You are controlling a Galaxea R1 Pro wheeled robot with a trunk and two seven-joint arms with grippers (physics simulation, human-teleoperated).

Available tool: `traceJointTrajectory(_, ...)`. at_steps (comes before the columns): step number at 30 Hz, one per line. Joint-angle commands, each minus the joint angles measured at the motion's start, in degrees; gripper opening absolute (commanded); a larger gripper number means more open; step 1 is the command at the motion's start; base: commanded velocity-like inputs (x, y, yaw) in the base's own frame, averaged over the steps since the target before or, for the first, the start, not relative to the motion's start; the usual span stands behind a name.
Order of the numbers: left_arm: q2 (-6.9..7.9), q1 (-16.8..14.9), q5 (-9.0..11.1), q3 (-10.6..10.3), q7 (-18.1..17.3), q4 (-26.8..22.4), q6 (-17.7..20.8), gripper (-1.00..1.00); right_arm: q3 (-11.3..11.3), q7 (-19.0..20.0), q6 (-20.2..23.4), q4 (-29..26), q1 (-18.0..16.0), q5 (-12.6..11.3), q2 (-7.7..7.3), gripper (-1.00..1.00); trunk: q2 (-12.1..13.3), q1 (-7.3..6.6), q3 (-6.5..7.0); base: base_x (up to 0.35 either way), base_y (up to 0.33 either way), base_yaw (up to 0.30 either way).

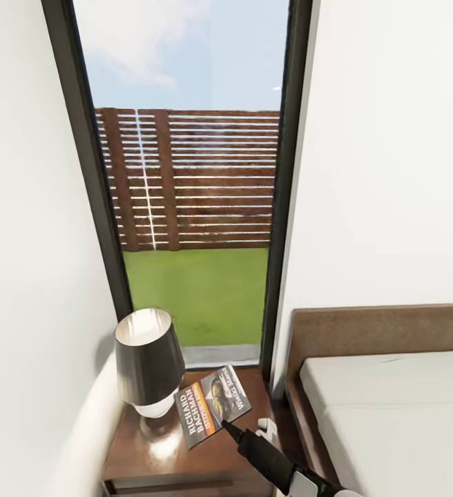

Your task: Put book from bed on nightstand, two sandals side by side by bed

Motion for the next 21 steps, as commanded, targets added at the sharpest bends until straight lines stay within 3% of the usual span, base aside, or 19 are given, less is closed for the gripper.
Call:
traceJointTrajectory(1, -0.03, 0.0, -0.5, 0.5, -0.1, -0.1, -0.1, 1.0, 0.3, -0.1, -0.3, 0.1, 0.0, -0.4, -0.02, -1.0, 0.0, 0.04, -0.02, 0.144, 0.0, 0.0)
traceJointTrajectory(5, -0.03, 0.0, -0.5, 0.5, -0.1, -0.1, -0.1, 1.0, 0.3, -0.9, 0.3, 0.0, -0.1, -0.4, -0.07, -1.0, 0.0, 0.04, -0.02, 0.143, 0.0, 0.0)
traceJointTrajectory(11, -0.03, 0.0, -0.5, 0.5, -0.1, -0.1, -0.1, 1.0, 0.3, -1.0, 8.0, -0.5, -0.1, -0.3, -0.15, -1.0, 0.0, 0.04, -0.02, 0.094, 0.0, 0.0)
traceJointTrajectory(21, -0.03, 0.0, -0.5, 0.5, -0.1, -0.1, -0.1, 1.0, -0.2, -1.0, 10.0, -1.2, -0.1, -0.8, -0.17, -1.0, 0.0, 0.04, -0.02, 0.015, 0.0, 0.0)
